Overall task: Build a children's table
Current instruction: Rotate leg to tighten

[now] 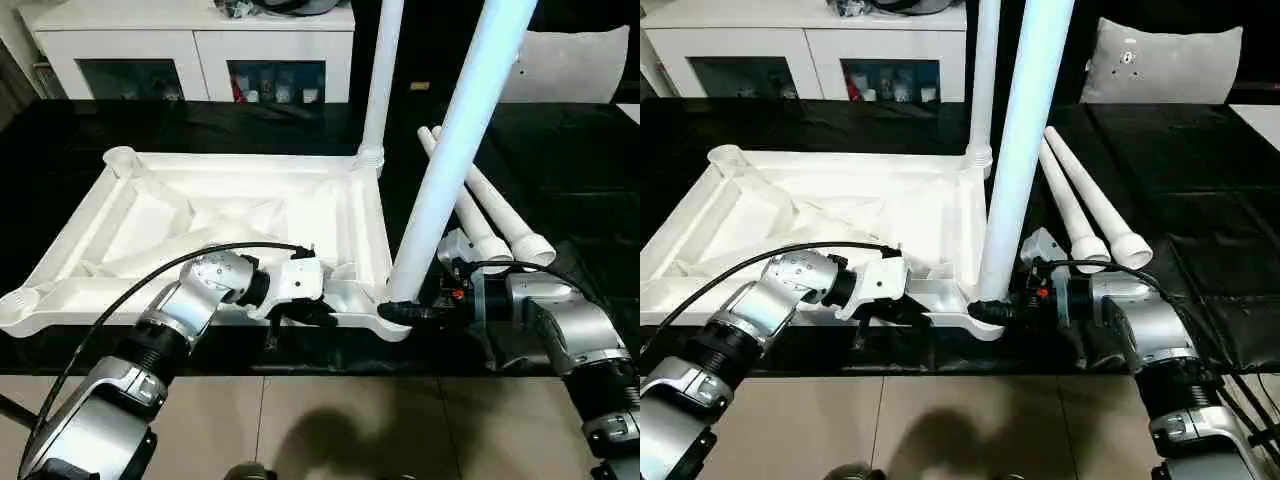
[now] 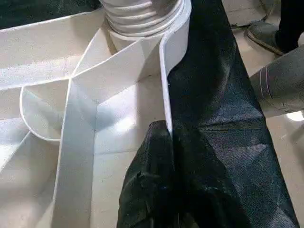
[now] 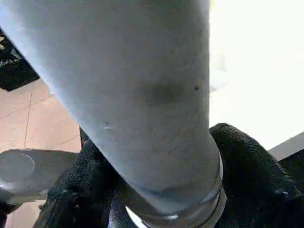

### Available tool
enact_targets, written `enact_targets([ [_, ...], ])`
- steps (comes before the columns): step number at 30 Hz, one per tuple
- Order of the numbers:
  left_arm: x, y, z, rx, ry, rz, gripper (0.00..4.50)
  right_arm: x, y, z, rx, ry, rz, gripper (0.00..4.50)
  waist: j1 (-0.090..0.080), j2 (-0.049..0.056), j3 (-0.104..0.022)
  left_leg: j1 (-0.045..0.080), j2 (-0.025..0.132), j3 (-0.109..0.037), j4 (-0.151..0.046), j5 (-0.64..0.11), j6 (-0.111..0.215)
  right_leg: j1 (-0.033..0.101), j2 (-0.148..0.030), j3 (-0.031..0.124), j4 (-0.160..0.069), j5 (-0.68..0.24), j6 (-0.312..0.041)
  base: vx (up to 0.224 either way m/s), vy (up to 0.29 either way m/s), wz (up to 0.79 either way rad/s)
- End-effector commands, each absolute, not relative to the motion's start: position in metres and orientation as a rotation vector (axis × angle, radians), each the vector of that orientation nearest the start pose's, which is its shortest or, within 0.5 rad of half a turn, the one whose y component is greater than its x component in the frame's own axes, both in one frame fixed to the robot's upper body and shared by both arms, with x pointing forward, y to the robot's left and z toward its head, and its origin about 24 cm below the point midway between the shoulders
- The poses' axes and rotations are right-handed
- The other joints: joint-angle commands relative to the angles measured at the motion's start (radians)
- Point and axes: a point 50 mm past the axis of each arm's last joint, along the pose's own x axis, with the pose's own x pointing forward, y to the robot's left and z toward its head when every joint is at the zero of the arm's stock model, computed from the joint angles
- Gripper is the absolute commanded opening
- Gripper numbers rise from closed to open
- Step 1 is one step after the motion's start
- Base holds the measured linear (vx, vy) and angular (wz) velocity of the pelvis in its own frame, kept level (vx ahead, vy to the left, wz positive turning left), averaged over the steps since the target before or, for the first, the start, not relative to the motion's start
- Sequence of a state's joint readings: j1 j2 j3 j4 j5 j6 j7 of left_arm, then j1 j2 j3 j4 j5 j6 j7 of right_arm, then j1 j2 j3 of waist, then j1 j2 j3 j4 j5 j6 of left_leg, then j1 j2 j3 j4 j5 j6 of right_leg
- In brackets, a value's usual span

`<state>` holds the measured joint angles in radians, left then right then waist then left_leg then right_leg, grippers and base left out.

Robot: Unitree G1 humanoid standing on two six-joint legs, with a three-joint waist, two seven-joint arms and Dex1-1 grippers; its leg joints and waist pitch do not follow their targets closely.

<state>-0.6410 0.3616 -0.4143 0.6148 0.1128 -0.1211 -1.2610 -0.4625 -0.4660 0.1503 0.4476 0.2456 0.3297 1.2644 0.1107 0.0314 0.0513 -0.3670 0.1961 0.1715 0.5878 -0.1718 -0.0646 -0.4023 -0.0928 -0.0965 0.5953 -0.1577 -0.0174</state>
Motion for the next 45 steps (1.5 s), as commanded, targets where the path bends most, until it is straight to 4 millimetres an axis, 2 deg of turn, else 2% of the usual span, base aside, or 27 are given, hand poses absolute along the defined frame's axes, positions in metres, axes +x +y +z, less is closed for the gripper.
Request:
enact_targets([
  [1, 0.302, 0.101, 0.045, 0.706, 0.411, -1.630, 0.00, 0.291, -0.168, 0.036, 0.021, 0.559, 1.243, 2.72, -0.002, -0.007, -0.069, 0.007, 0.033, -0.005, -0.065, -0.242, 0.043, 0.054, -0.056, 0.044, -0.074, -0.309, -0.195, 0.000, 0.000, 0.00],
  [6, 0.303, 0.101, 0.045, 0.684, 0.410, -1.609, 0.00, 0.291, -0.166, 0.035, 0.031, 0.560, 1.219, 2.72, -0.008, -0.008, -0.069, 0.010, 0.033, -0.006, -0.068, -0.280, 0.029, 0.053, -0.056, 0.043, -0.081, -0.359, -0.174, 0.000, 0.000, 0.00],
  [9, 0.306, 0.093, 0.049, 0.526, 0.389, -1.471, 0.00, 0.304, -0.159, 0.027, 0.084, 0.516, 0.976, 2.72, -0.020, -0.005, -0.066, 0.008, 0.036, -0.008, -0.073, -0.297, 0.014, 0.051, -0.057, 0.045, -0.078, -0.358, -0.183, 0.000, 0.000, 0.00],
  [10, 0.306, 0.093, 0.049, 0.526, 0.389, -1.471, 0.00, 0.304, -0.159, 0.027, 0.084, 0.516, 0.976, 2.72, -0.033, -0.007, -0.063, 0.011, 0.028, -0.013, -0.074, -0.345, -0.004, 0.053, -0.059, 0.035, -0.090, -0.465, -0.154, 0.000, 0.000, 0.00],
  [11, 0.307, 0.090, 0.049, 0.482, 0.388, -1.425, 0.00, 0.308, -0.157, 0.025, 0.110, 0.512, 0.906, 2.72, -0.038, -0.001, -0.064, 0.013, 0.028, -0.014, -0.075, -0.353, -0.008, 0.050, -0.060, 0.037, -0.091, -0.483, -0.147, 0.000, 0.000, 0.00],
  [13, 0.307, 0.079, 0.052, 0.374, 0.388, -1.331, 0.00, 0.315, -0.149, 0.020, 0.182, 0.509, 0.778, 2.72, -0.058, -0.002, -0.060, 0.020, 0.027, -0.017, -0.074, -0.399, -0.016, 0.043, -0.060, 0.035, -0.102, -0.535, -0.130, 0.000, 0.000, 0.00],
  [15, 0.307, 0.065, 0.055, 0.278, 0.380, -1.238, 0.00, 0.323, -0.140, 0.014, 0.244, 0.525, 0.658, 2.72, -0.069, -0.003, -0.057, 0.020, 0.026, -0.020, -0.074, -0.427, -0.018, 0.042, -0.057, 0.028, -0.106, -0.562, -0.121, 0.000, 0.000, 0.00],
  [16, 0.307, 0.058, 0.057, 0.239, 0.376, -1.198, 0.00, 0.326, -0.137, 0.012, 0.260, 0.539, 0.602, 2.72, -0.086, -0.002, -0.057, 0.021, 0.023, -0.024, -0.070, -0.453, -0.021, 0.041, -0.056, 0.020, -0.113, -0.597, -0.107, 0.000, 0.000, 0.00],
  [17, 0.307, 0.058, 0.057, 0.239, 0.376, -1.198, 0.00, 0.326, -0.137, 0.012, 0.260, 0.539, 0.602, 2.72, -0.090, -0.002, -0.056, 0.022, 0.020, -0.024, -0.069, -0.461, -0.016, 0.038, -0.055, 0.017, -0.117, -0.610, -0.098, 0.000, 0.000, 0.00],
  [18, 0.308, 0.053, 0.058, 0.229, 0.369, -1.161, 0.00, 0.329, -0.134, 0.009, 0.260, 0.547, 0.567, 2.72, -0.095, -0.008, -0.055, 0.025, 0.014, -0.021, -0.064, -0.464, -0.004, 0.035, -0.053, 0.011, -0.128, -0.642, -0.078, 0.000, 0.000, 0.00],
  [19, 0.309, 0.048, 0.060, 0.221, 0.363, -1.126, 0.00, 0.331, -0.131, 0.008, 0.264, 0.553, 0.529, 2.72, -0.098, -0.005, -0.057, 0.027, 0.014, -0.022, -0.063, -0.465, 0.002, 0.034, -0.053, 0.009, -0.132, -0.644, -0.070, 0.000, 0.000, 0.00],
  [21, 0.312, 0.041, 0.062, 0.233, 0.340, -1.068, 0.00, 0.334, -0.122, 0.006, 0.227, 0.559, 0.512, 2.72, -0.103, -0.008, -0.054, 0.030, 0.013, -0.023, -0.063, -0.478, 0.007, 0.030, -0.052, 0.000, -0.139, -0.655, -0.063, 0.000, 0.000, 0.00],
  [23, 0.315, 0.041, 0.063, 0.252, 0.329, -1.043, 0.00, 0.334, -0.119, 0.006, 0.196, 0.551, 0.529, 2.72, -0.116, -0.004, -0.050, 0.036, 0.013, -0.028, -0.062, -0.533, 0.012, 0.030, -0.052, -0.024, -0.158, -0.694, -0.021, 0.000, 0.000, 0.00],
  [24, 0.316, 0.043, 0.063, 0.270, 0.322, -1.024, 0.00, 0.334, -0.117, 0.006, 0.191, 0.544, 0.538, 2.72, -0.118, 0.001, -0.049, 0.039, 0.017, -0.030, -0.064, -0.552, 0.011, 0.031, -0.052, -0.028, -0.160, -0.685, -0.019, 0.000, 0.000, 0.00],
  [25, 0.318, 0.047, 0.063, 0.298, 0.320, -1.003, 0.00, 0.335, -0.116, 0.007, 0.208, 0.534, 0.535, 3.26, -0.122, 0.004, -0.048, 0.040, 0.021, -0.034, -0.068, -0.570, 0.008, 0.035, -0.052, -0.033, -0.161, -0.667, -0.019, 0.000, 0.000, 0.00],
  [26, 0.318, 0.049, 0.063, 0.303, 0.322, -0.999, 0.00, 0.336, -0.116, 0.008, 0.208, 0.524, 0.532, 3.26, -0.128, 0.008, -0.048, 0.036, 0.027, -0.039, -0.077, -0.601, 0.003, 0.044, -0.050, -0.037, -0.158, -0.628, -0.021, 0.000, 0.000, 0.00],
  [29, 0.320, 0.056, 0.063, 0.326, 0.330, -0.978, 0.00, 0.338, -0.120, 0.011, 0.208, 0.495, 0.526, 3.50, -0.132, 0.011, -0.045, 0.045, 0.034, -0.042, -0.084, -0.657, -0.006, 0.044, -0.059, -0.038, -0.155, -0.577, -0.047, 0.000, 0.000, 0.00],
  [30, 0.320, 0.059, 0.063, 0.339, 0.336, -0.972, 0.00, 0.338, -0.122, 0.013, 0.206, 0.479, 0.528, 3.74, -0.135, 0.011, -0.046, 0.046, 0.028, -0.040, -0.079, -0.640, -0.004, 0.044, -0.063, -0.038, -0.156, -0.589, -0.048, 0.000, 0.000, 0.00],
  [33, 0.323, 0.068, 0.060, 0.383, 0.346, -0.976, 0.00, 0.338, -0.132, 0.020, 0.198, 0.412, 0.561, 3.94, -0.134, 0.012, -0.044, 0.040, 0.024, -0.039, -0.077, -0.612, 0.001, 0.045, -0.069, -0.037, -0.160, -0.615, -0.042, 0.000, 0.000, 0.00],
  [34, 0.324, 0.072, 0.058, 0.400, 0.348, -0.981, 0.00, 0.337, -0.137, 0.024, 0.203, 0.385, 0.575, 4.18, -0.130, 0.009, -0.044, 0.041, 0.023, -0.035, -0.076, -0.588, 0.008, 0.040, -0.069, -0.031, -0.163, -0.617, -0.045, 0.000, 0.000, 0.00],
  [36, 0.326, 0.079, 0.056, 0.434, 0.359, -0.992, 0.00, 0.333, -0.148, 0.031, 0.188, 0.330, 0.621, 4.18, -0.124, 0.010, -0.046, 0.034, 0.023, -0.034, -0.079, -0.553, 0.017, 0.046, -0.068, -0.025, -0.158, -0.598, -0.051, 0.000, 0.000, 0.00],
  [39, 0.328, 0.086, 0.055, 0.461, 0.366, -1.018, 0.00, 0.329, -0.158, 0.036, 0.159, 0.294, 0.668, 4.46, -0.106, 0.012, -0.062, 0.015, 0.030, -0.031, -0.083, -0.451, 0.030, 0.058, -0.072, -0.005, -0.134, -0.479, -0.090, 0.000, 0.000, 0.00],
  [40, 0.328, 0.088, 0.055, 0.473, 0.368, -1.031, 0.00, 0.327, -0.161, 0.038, 0.148, 0.280, 0.688, 4.46, -0.096, 0.007, -0.066, -0.002, 0.033, -0.025, -0.084, -0.363, 0.046, 0.062, -0.067, 0.004, -0.115, -0.351, -0.138, 0.000, 0.000, 0.00],
  [42, 0.328, 0.092, 0.054, 0.496, 0.373, -1.067, 0.00, 0.324, -0.169, 0.044, 0.118, 0.258, 0.726, 4.46, -0.092, 0.016, -0.064, 0.004, 0.033, -0.021, -0.081, -0.362, 0.051, 0.056, -0.066, 0.006, -0.112, -0.346, -0.158, 0.000, 0.000, 0.00],
  [43, 0.327, 0.095, 0.054, 0.512, 0.374, -1.106, 0.00, 0.323, -0.174, 0.048, 0.094, 0.246, 0.755, 4.46, -0.087, 0.006, -0.069, -0.002, 0.028, -0.016, -0.076, -0.339, 0.062, 0.062, -0.065, 0.011, -0.108, -0.346, -0.160, 0.000, 0.000, 0.00],
  [44, 0.325, 0.098, 0.053, 0.530, 0.382, -1.159, 0.00, 0.320, -0.182, 0.054, 0.062, 0.235, 0.799, 4.46, -0.079, 0.004, -0.073, -0.003, 0.027, -0.012, -0.071, -0.289, 0.074, 0.061, -0.064, 0.016, -0.102, -0.303, -0.172, 0.000, 0.000, 0.00],
  [45, 0.325, 0.098, 0.053, 0.530, 0.382, -1.159, 0.00, 0.320, -0.182, 0.054, 0.062, 0.235, 0.799, 4.46, -0.079, 0.004, -0.073, -0.003, 0.027, -0.012, -0.071, -0.289, 0.074, 0.061, -0.064, 0.016, -0.102, -0.303, -0.172, 0.000, 0.000, 0.00],
])
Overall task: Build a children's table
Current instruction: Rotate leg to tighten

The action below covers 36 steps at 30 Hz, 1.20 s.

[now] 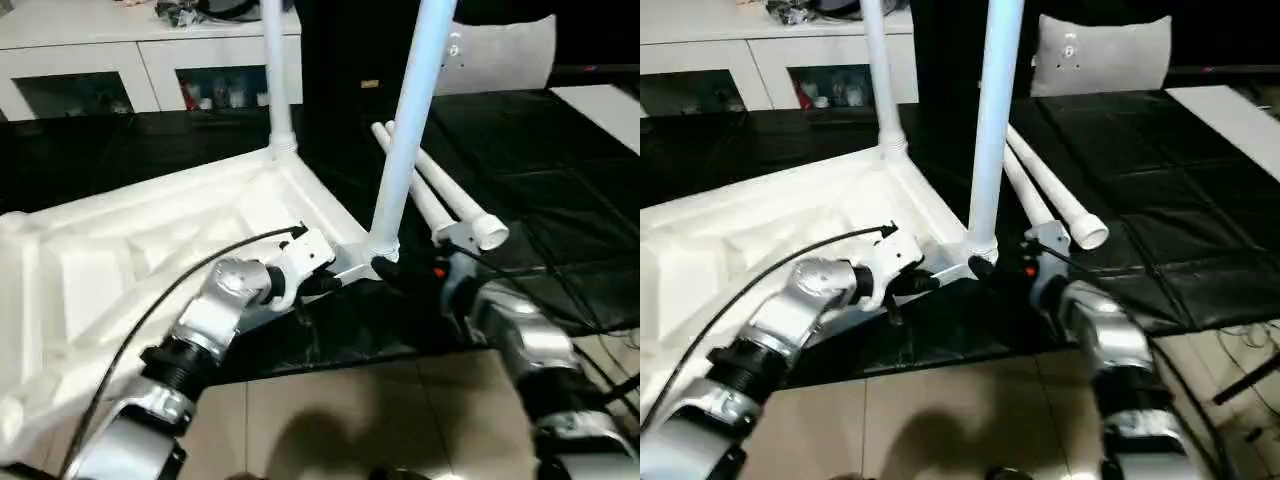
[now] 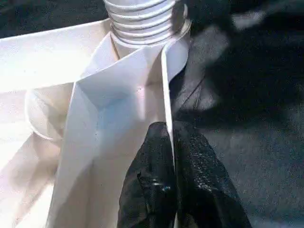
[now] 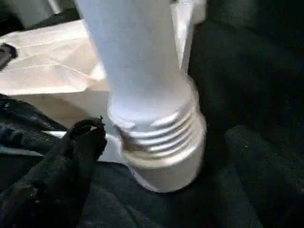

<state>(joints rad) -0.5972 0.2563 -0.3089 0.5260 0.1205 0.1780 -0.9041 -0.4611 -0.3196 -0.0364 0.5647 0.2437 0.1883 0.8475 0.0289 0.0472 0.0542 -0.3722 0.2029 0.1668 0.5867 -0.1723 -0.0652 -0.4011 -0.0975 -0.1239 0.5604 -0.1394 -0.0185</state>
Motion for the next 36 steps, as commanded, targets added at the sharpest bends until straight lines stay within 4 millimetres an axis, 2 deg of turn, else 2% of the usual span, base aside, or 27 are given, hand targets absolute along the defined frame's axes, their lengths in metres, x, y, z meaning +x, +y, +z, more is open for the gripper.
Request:
enact_targets([
  [1, 0.324, 0.100, 0.052, 0.555, 0.386, -1.202, 0.00, 0.318, -0.187, 0.059, 0.033, 0.232, 0.840, 4.46, 0.017, -0.017, -0.078, 0.001, 0.020, -0.001, -0.063, -0.218, 0.098, 0.057, -0.056, 0.051, -0.053, -0.247, -0.197, 0.000, 0.000, 0.00],
  [3, 0.322, 0.102, 0.052, 0.576, 0.391, -1.245, 0.00, 0.316, -0.189, 0.064, 0.003, 0.236, 0.890, 4.46, 0.028, -0.015, -0.079, -0.002, 0.021, 0.003, -0.057, -0.178, 0.112, 0.059, -0.056, 0.054, -0.045, -0.219, -0.209, 0.025, -0.020, 0.01],
  [4, 0.322, 0.103, 0.051, 0.589, 0.395, -1.269, 0.00, 0.315, -0.191, 0.066, -0.014, 0.240, 0.920, 4.46, 0.036, -0.017, -0.078, -0.002, 0.020, 0.007, -0.054, -0.167, 0.116, 0.056, -0.052, 0.054, -0.044, -0.218, -0.206, 0.000, 0.000, 0.00],
  [6, 0.319, 0.105, 0.051, 0.625, 0.394, -1.331, 0.00, 0.313, -0.192, 0.069, -0.049, 0.255, 0.976, 4.46, 0.045, -0.020, -0.078, -0.002, 0.021, 0.007, -0.054, -0.163, 0.117, 0.059, -0.053, 0.053, -0.042, -0.231, -0.202, 0.000, 0.000, 0.00],
  [7, 0.317, 0.106, 0.050, 0.641, 0.398, -1.360, 0.00, 0.312, -0.192, 0.071, -0.074, 0.262, 1.006, 4.46, 0.054, -0.018, -0.079, 0.002, 0.025, 0.008, -0.054, -0.146, 0.113, 0.058, -0.053, 0.055, -0.040, -0.234, -0.199, 0.000, 0.000, 0.00],
  [9, 0.316, 0.107, 0.050, 0.670, 0.403, -1.416, 0.00, 0.309, -0.189, 0.073, -0.120, 0.286, 1.086, 4.46, 0.064, -0.017, -0.079, 0.006, 0.027, 0.007, -0.056, -0.144, 0.110, 0.056, -0.052, 0.054, -0.039, -0.238, -0.199, 0.000, 0.000, 0.00],
  [13, 0.312, 0.108, 0.051, 0.715, 0.408, -1.510, 0.00, 0.305, -0.183, 0.072, -0.184, 0.335, 1.201, 4.46, 0.074, -0.017, -0.077, 0.010, 0.031, 0.006, -0.060, -0.178, 0.096, 0.052, -0.051, 0.056, -0.039, -0.255, -0.200, 0.000, 0.000, 0.00],
  [16, 0.309, 0.107, 0.052, 0.727, 0.406, -1.564, 0.00, 0.307, -0.179, 0.070, -0.203, 0.343, 1.218, 4.46, 0.079, -0.018, -0.075, 0.013, 0.032, 0.006, -0.062, -0.203, 0.072, 0.051, -0.054, 0.058, -0.043, -0.295, -0.192, 0.000, 0.000, 0.00],
  [19, 0.309, 0.106, 0.052, 0.735, 0.403, -1.584, 0.00, 0.307, -0.177, 0.069, -0.198, 0.352, 1.235, 4.46, 0.083, -0.019, -0.076, 0.015, 0.032, 0.006, -0.062, -0.209, 0.064, 0.051, -0.056, 0.058, -0.044, -0.312, -0.186, 0.000, 0.000, 0.00],
  [29, 0.308, 0.105, 0.051, 0.732, 0.397, -1.607, 0.00, 0.302, -0.175, 0.065, -0.110, 0.397, 1.296, 3.49, 0.086, -0.022, -0.079, 0.010, 0.031, 0.005, -0.058, -0.171, 0.077, 0.055, -0.054, 0.057, -0.039, -0.285, -0.187, 0.000, 0.000, 0.00],
  [33, 0.308, 0.106, 0.050, 0.725, 0.400, -1.610, 0.00, 0.302, -0.174, 0.065, -0.084, 0.396, 1.301, 3.18, 0.086, -0.021, -0.080, 0.010, 0.031, 0.005, -0.058, -0.165, 0.075, 0.055, -0.054, 0.057, -0.038, -0.280, -0.188, 0.000, 0.000, 0.00],
  [34, 0.307, 0.106, 0.050, 0.723, 0.401, -1.611, 0.00, 0.301, -0.174, 0.064, -0.080, 0.399, 1.303, 2.96, 0.086, -0.021, -0.080, 0.010, 0.031, 0.005, -0.058, -0.166, 0.075, 0.055, -0.054, 0.056, -0.038, -0.282, -0.188, 0.000, 0.000, 0.00],
  [36, 0.306, 0.106, 0.049, 0.706, 0.408, -1.613, 0.00, 0.299, -0.172, 0.062, -0.049, 0.400, 1.308, 2.91, 0.087, -0.017, -0.080, 0.010, 0.030, 0.005, -0.057, -0.169, 0.072, 0.055, -0.053, 0.056, -0.039, -0.284, -0.187, 0.000, 0.000, 0.00],
])
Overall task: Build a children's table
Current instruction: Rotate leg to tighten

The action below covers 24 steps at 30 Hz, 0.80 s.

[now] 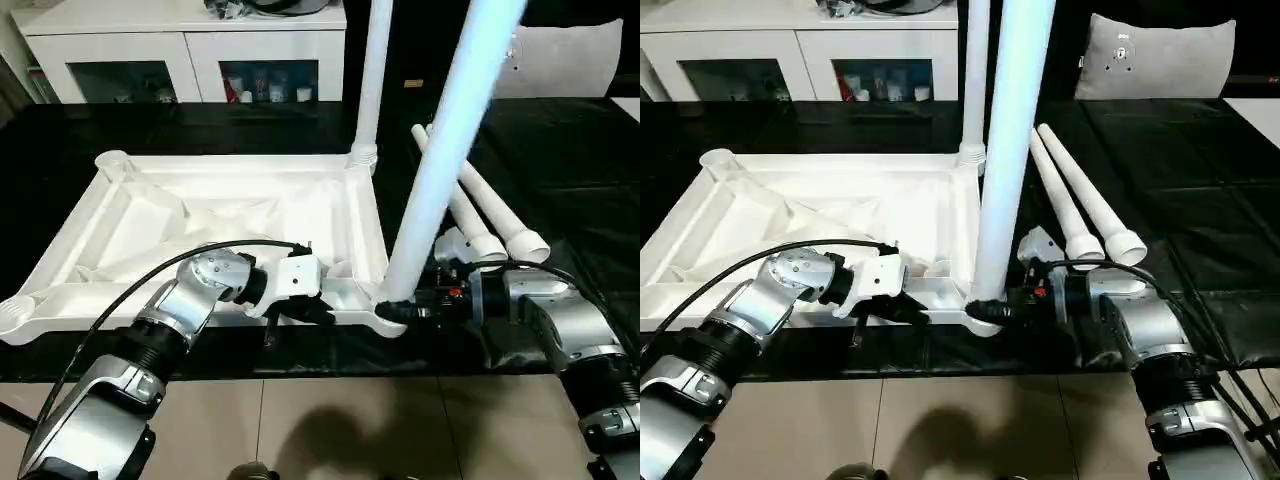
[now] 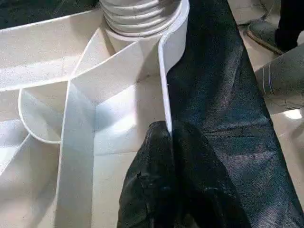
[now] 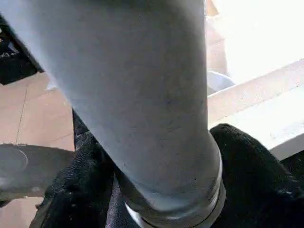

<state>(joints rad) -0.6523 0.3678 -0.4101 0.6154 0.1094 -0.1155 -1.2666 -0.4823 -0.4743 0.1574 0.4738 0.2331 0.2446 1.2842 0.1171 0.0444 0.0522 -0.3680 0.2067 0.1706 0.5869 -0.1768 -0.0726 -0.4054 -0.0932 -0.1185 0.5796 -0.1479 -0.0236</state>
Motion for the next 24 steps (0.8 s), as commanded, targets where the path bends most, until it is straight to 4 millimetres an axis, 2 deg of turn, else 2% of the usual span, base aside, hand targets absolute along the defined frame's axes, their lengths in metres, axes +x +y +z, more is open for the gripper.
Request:
enact_targets([
  [1, 0.305, 0.106, 0.048, 0.674, 0.420, -1.604, 0.00, 0.297, -0.167, 0.061, -0.010, 0.393, 1.310, 2.85, -0.001, -0.014, -0.078, 0.005, 0.026, 0.001, -0.058, -0.164, 0.080, 0.061, -0.058, 0.051, -0.059, -0.270, -0.183, 0.000, 0.000, 0.00],
  [5, 0.305, 0.103, 0.048, 0.593, 0.431, -1.545, 0.00, 0.297, -0.157, 0.054, 0.033, 0.407, 1.247, 2.70, -0.004, -0.011, -0.077, 0.004, 0.027, -0.001, -0.060, -0.166, 0.072, 0.062, -0.057, 0.049, -0.058, -0.270, -0.186, 0.000, 0.000, 0.00],
  [6, 0.306, 0.097, 0.049, 0.532, 0.437, -1.486, 0.00, 0.301, -0.151, 0.047, 0.040, 0.429, 1.152, 2.69, -0.010, -0.011, -0.073, 0.008, 0.029, 0.000, -0.064, -0.190, 0.056, 0.060, -0.059, 0.050, -0.060, -0.313, -0.180, 0.000, 0.000, 0.00],
  [7, 0.306, 0.094, 0.049, 0.506, 0.439, -1.458, 0.00, 0.304, -0.147, 0.043, 0.040, 0.440, 1.102, 2.69, -0.014, -0.009, -0.067, 0.006, 0.026, -0.001, -0.068, -0.206, 0.050, 0.057, -0.057, 0.047, -0.067, -0.353, -0.172, 0.000, 0.000, 0.00],
  [8, 0.308, 0.088, 0.051, 0.451, 0.430, -1.395, 0.00, 0.311, -0.140, 0.040, 0.076, 0.431, 1.007, 2.68, -0.022, -0.009, -0.065, 0.014, 0.024, -0.003, -0.068, -0.254, 0.026, 0.055, -0.060, 0.045, -0.076, -0.436, -0.149, 0.000, 0.000, 0.00],
  [9, 0.308, 0.086, 0.051, 0.435, 0.427, -1.378, 0.00, 0.313, -0.138, 0.040, 0.094, 0.424, 0.983, 2.68, -0.030, -0.010, -0.061, 0.013, 0.019, -0.004, -0.069, -0.276, 0.021, 0.054, -0.059, 0.041, -0.083, -0.480, -0.135, 0.000, 0.000, 0.00],
  [10, 0.310, 0.080, 0.053, 0.402, 0.417, -1.331, 0.00, 0.317, -0.134, 0.039, 0.130, 0.423, 0.924, 2.68, -0.045, -0.010, -0.061, 0.015, 0.015, -0.009, -0.070, -0.307, 0.009, 0.058, -0.060, 0.036, -0.092, -0.541, -0.100, 0.000, 0.000, 0.00],
  [11, 0.310, 0.079, 0.053, 0.395, 0.415, -1.320, 0.00, 0.318, -0.133, 0.039, 0.137, 0.423, 0.910, 2.67, -0.050, -0.009, -0.059, 0.016, 0.015, -0.010, -0.071, -0.322, 0.009, 0.056, -0.058, 0.034, -0.097, -0.554, -0.092, 0.000, 0.000, 0.00],
  [12, 0.312, 0.072, 0.054, 0.362, 0.411, -1.270, 0.00, 0.323, -0.129, 0.037, 0.154, 0.424, 0.846, 2.67, -0.060, -0.013, -0.059, 0.021, 0.014, -0.011, -0.069, -0.346, 0.007, 0.051, -0.057, 0.031, -0.100, -0.568, -0.085, 0.000, 0.000, 0.00],
  [14, 0.315, 0.060, 0.057, 0.329, 0.395, -1.187, 0.00, 0.330, -0.124, 0.032, 0.167, 0.443, 0.737, 2.67, -0.077, -0.012, -0.057, 0.025, 0.008, -0.011, -0.063, -0.376, 0.013, 0.046, -0.054, 0.023, -0.112, -0.599, -0.074, 0.000, 0.000, 0.00],
  [15, 0.317, 0.051, 0.060, 0.301, 0.380, -1.122, 0.00, 0.335, -0.122, 0.026, 0.163, 0.469, 0.641, 2.67, -0.077, -0.012, -0.057, 0.025, 0.008, -0.011, -0.063, -0.376, 0.013, 0.046, -0.054, 0.023, -0.112, -0.599, -0.074, 0.000, 0.000, 0.00],
  [16, 0.317, 0.042, 0.063, 0.269, 0.365, -1.081, 0.00, 0.338, -0.121, 0.022, 0.153, 0.492, 0.570, 2.67, -0.094, -0.020, -0.056, 0.023, 0.006, -0.011, -0.059, -0.383, 0.011, 0.044, -0.052, 0.016, -0.117, -0.617, -0.065, 0.000, 0.000, 0.00],
  [17, 0.317, 0.037, 0.065, 0.256, 0.360, -1.072, 0.00, 0.339, -0.120, 0.020, 0.148, 0.500, 0.550, 2.67, -0.094, -0.017, -0.055, 0.027, 0.002, -0.011, -0.055, -0.388, 0.015, 0.041, -0.052, 0.010, -0.122, -0.635, -0.058, 0.000, 0.000, 0.00],
  [18, 0.315, 0.033, 0.067, 0.264, 0.353, -1.072, 0.00, 0.339, -0.117, 0.020, 0.120, 0.498, 0.552, 2.67, -0.097, -0.019, -0.054, 0.029, -0.003, -0.010, -0.050, -0.395, 0.025, 0.039, -0.053, 0.004, -0.131, -0.668, -0.037, 0.000, 0.000, 0.00],
  [21, 0.317, 0.036, 0.067, 0.307, 0.347, -1.057, 0.00, 0.340, -0.113, 0.022, 0.140, 0.471, 0.563, 2.67, -0.100, -0.019, -0.056, 0.023, -0.002, -0.013, -0.052, -0.398, 0.041, 0.042, -0.054, -0.001, -0.138, -0.670, -0.010, 0.000, 0.000, 0.00],
  [22, 0.318, 0.039, 0.067, 0.315, 0.348, -1.047, 0.00, 0.341, -0.112, 0.023, 0.155, 0.465, 0.564, 3.23, -0.104, -0.017, -0.056, 0.026, -0.001, -0.014, -0.053, -0.413, 0.045, 0.038, -0.051, -0.004, -0.140, -0.660, -0.009, 0.000, 0.000, 0.00],
  [24, 0.318, 0.043, 0.066, 0.331, 0.351, -1.043, 0.00, 0.341, -0.113, 0.024, 0.161, 0.449, 0.561, 3.36, -0.106, -0.013, -0.058, 0.024, 0.003, -0.016, -0.058, -0.416, 0.047, 0.042, -0.053, -0.003, -0.136, -0.630, -0.021, 0.000, 0.000, 0.00],
])
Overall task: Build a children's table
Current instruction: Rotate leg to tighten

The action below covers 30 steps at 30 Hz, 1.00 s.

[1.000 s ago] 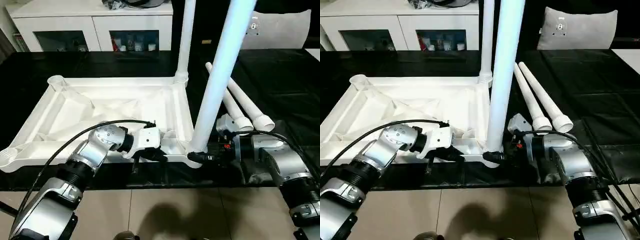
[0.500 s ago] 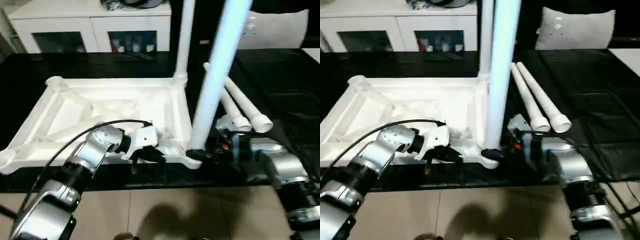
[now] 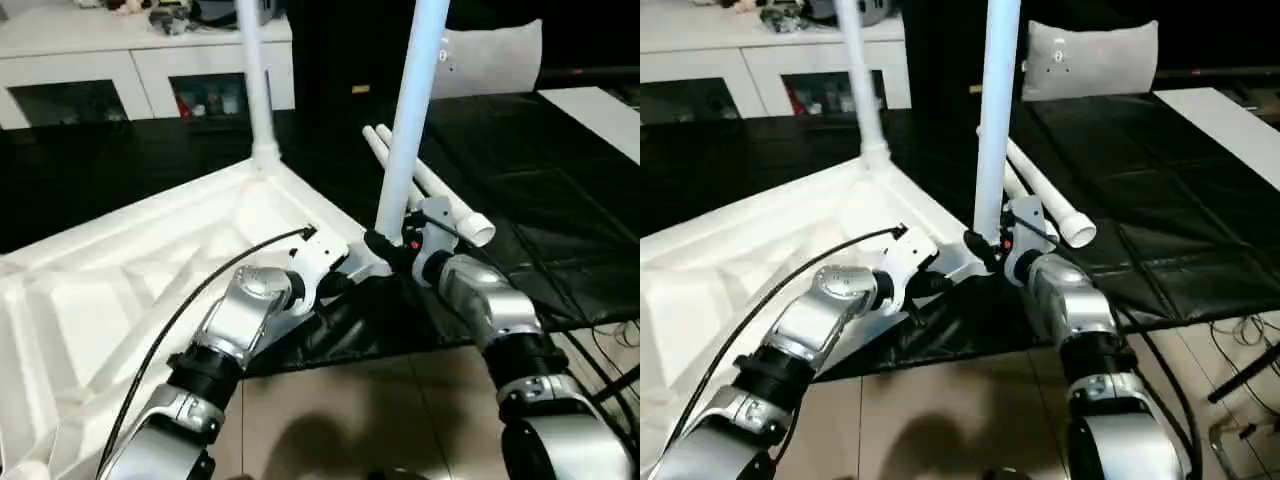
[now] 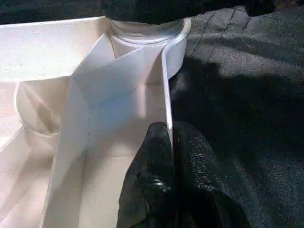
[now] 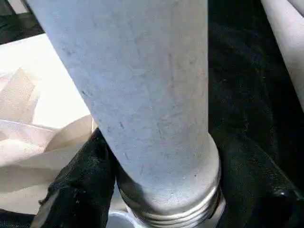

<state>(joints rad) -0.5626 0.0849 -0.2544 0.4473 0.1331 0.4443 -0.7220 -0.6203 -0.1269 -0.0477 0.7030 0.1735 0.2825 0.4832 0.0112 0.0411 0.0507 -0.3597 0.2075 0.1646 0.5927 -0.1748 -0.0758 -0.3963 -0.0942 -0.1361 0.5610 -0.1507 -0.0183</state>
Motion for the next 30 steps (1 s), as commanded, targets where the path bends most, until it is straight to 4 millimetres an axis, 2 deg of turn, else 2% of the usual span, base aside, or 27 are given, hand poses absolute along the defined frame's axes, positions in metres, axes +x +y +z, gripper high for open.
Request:
enact_targets([
  [1, 0.318, 0.043, 0.066, 0.331, 0.351, -1.043, 0.00, 0.341, -0.113, 0.024, 0.161, 0.449, 0.561, 3.43, -0.002, -0.009, -0.057, 0.013, 0.005, -0.012, -0.066, -0.421, 0.050, 0.035, -0.053, 0.015, -0.115, -0.614, -0.033, 0.000, 0.000, 0.00],
  [3, 0.320, 0.050, 0.065, 0.356, 0.356, -1.025, 0.00, 0.342, -0.114, 0.025, 0.159, 0.429, 0.562, 3.72, 0.000, -0.008, -0.062, 0.013, 0.009, -0.012, -0.069, -0.410, 0.051, 0.034, -0.055, 0.024, -0.108, -0.562, -0.061, 0.000, 0.000, 0.00],
  [4, 0.321, 0.053, 0.064, 0.363, 0.360, -1.013, 0.00, 0.342, -0.115, 0.026, 0.155, 0.416, 0.563, 3.80, 0.002, -0.004, -0.062, 0.006, 0.011, -0.010, -0.072, -0.383, 0.053, 0.036, -0.054, 0.032, -0.096, -0.511, -0.091, 0.000, 0.000, 0.00],
  [6, 0.322, 0.056, 0.063, 0.373, 0.362, -1.006, 0.00, 0.342, -0.117, 0.027, 0.155, 0.398, 0.572, 3.83, 0.003, -0.007, -0.063, 0.002, 0.013, -0.009, -0.075, -0.374, 0.055, 0.039, -0.054, 0.037, -0.090, -0.478, -0.107, 0.000, 0.000, 0.00],
  [8, 0.325, 0.064, 0.062, 0.389, 0.371, -0.995, 0.00, 0.339, -0.124, 0.029, 0.154, 0.364, 0.595, 4.20, 0.007, -0.008, -0.064, 0.001, 0.015, -0.008, -0.076, -0.357, 0.059, 0.041, -0.055, 0.044, -0.086, -0.445, -0.119, 0.000, 0.000, 0.00],
  [9, 0.326, 0.066, 0.061, 0.393, 0.372, -0.992, 0.00, 0.338, -0.127, 0.030, 0.151, 0.355, 0.605, 4.20, 0.009, -0.008, -0.065, 0.002, 0.016, -0.007, -0.075, -0.349, 0.060, 0.040, -0.055, 0.047, -0.082, -0.431, -0.127, 0.000, 0.000, 0.00],
  [10, 0.327, 0.069, 0.061, 0.397, 0.374, -0.992, 0.00, 0.336, -0.130, 0.030, 0.149, 0.346, 0.625, 4.30, 0.015, -0.009, -0.068, -0.002, 0.017, -0.005, -0.076, -0.317, 0.066, 0.045, -0.054, 0.052, -0.074, -0.391, -0.142, 0.000, 0.000, 0.00],
  [12, 0.330, 0.074, 0.060, 0.422, 0.376, -0.986, 0.00, 0.332, -0.136, 0.032, 0.146, 0.322, 0.659, 4.39, 0.025, -0.010, -0.069, 0.001, 0.016, 0.001, -0.073, -0.295, 0.073, 0.043, -0.054, 0.056, -0.072, -0.368, -0.151, 0.000, 0.000, 0.00],
  [13, 0.331, 0.078, 0.060, 0.437, 0.375, -0.993, 0.00, 0.328, -0.143, 0.034, 0.135, 0.306, 0.695, 4.45, 0.031, -0.012, -0.072, -0.003, 0.017, 0.000, -0.073, -0.269, 0.076, 0.049, -0.055, 0.058, -0.066, -0.338, -0.159, 0.000, 0.000, 0.00],
  [15, 0.333, 0.082, 0.060, 0.460, 0.375, -1.019, 0.00, 0.322, -0.155, 0.036, 0.106, 0.294, 0.751, 4.45, 0.038, -0.013, -0.072, -0.004, 0.016, 0.004, -0.071, -0.243, 0.088, 0.048, -0.054, 0.059, -0.065, -0.307, -0.167, 0.000, 0.000, 0.00],
  [17, 0.333, 0.083, 0.059, 0.463, 0.378, -1.026, 0.00, 0.320, -0.158, 0.038, 0.097, 0.290, 0.770, 4.45, 0.044, -0.013, -0.074, -0.003, 0.018, 0.005, -0.069, -0.223, 0.094, 0.051, -0.055, 0.061, -0.058, -0.285, -0.177, 0.000, 0.000, 0.00],
  [18, 0.333, 0.084, 0.059, 0.470, 0.379, -1.033, 0.00, 0.319, -0.161, 0.038, 0.093, 0.288, 0.777, 4.45, 0.047, -0.006, -0.074, -0.006, 0.018, 0.004, -0.069, -0.209, 0.096, 0.052, -0.056, 0.061, -0.056, -0.275, -0.183, 0.000, 0.000, 0.00],
  [20, 0.333, 0.087, 0.058, 0.487, 0.381, -1.056, 0.00, 0.317, -0.167, 0.041, 0.078, 0.282, 0.797, 4.45, 0.049, -0.013, -0.076, -0.007, 0.015, 0.006, -0.066, -0.198, 0.099, 0.054, -0.054, 0.061, -0.056, -0.268, -0.184, 0.000, 0.000, 0.00],
  [22, 0.332, 0.090, 0.057, 0.509, 0.387, -1.099, 0.00, 0.315, -0.176, 0.047, 0.055, 0.275, 0.827, 4.45, 0.053, -0.014, -0.074, -0.008, 0.016, 0.006, -0.066, -0.196, 0.102, 0.053, -0.054, 0.061, -0.055, -0.277, -0.186, 0.000, 0.000, 0.00],
  [23, 0.331, 0.091, 0.056, 0.521, 0.390, -1.120, 0.00, 0.314, -0.178, 0.051, 0.059, 0.268, 0.852, 4.45, 0.055, -0.007, -0.073, -0.006, 0.016, 0.005, -0.066, -0.201, 0.102, 0.053, -0.054, 0.061, -0.057, -0.288, -0.183, 0.000, 0.000, 0.00],
  [24, 0.331, 0.092, 0.056, 0.528, 0.393, -1.133, 0.00, 0.313, -0.180, 0.053, 0.063, 0.262, 0.870, 4.45, 0.055, -0.011, -0.072, -0.006, 0.017, 0.006, -0.067, -0.210, 0.100, 0.053, -0.052, 0.061, -0.058, -0.298, -0.179, 0.000, 0.000, 0.00],
  [25, 0.329, 0.095, 0.055, 0.564, 0.391, -1.186, 0.00, 0.312, -0.184, 0.060, 0.050, 0.255, 0.912, 4.45, 0.055, -0.010, -0.071, -0.006, 0.016, 0.005, -0.067, -0.221, 0.097, 0.051, -0.051, 0.060, -0.060, -0.318, -0.174, 0.000, 0.000, 0.00],
  [27, 0.328, 0.095, 0.054, 0.577, 0.389, -1.207, 0.00, 0.311, -0.186, 0.061, 0.039, 0.254, 0.927, 4.45, 0.056, -0.012, -0.069, -0.003, 0.018, 0.005, -0.069, -0.242, 0.089, 0.049, -0.053, 0.060, -0.063, -0.357, -0.162, 0.000, 0.000, 0.00],
  [30, 0.320, 0.097, 0.054, 0.606, 0.381, -1.327, 0.00, 0.308, -0.189, 0.066, 0.006, 0.277, 1.003, 4.45, 0.061, -0.013, -0.068, 0.001, 0.018, 0.005, -0.068, -0.262, 0.080, 0.044, -0.054, 0.060, -0.068, -0.404, -0.151, 0.000, 0.000, 0.00],
])
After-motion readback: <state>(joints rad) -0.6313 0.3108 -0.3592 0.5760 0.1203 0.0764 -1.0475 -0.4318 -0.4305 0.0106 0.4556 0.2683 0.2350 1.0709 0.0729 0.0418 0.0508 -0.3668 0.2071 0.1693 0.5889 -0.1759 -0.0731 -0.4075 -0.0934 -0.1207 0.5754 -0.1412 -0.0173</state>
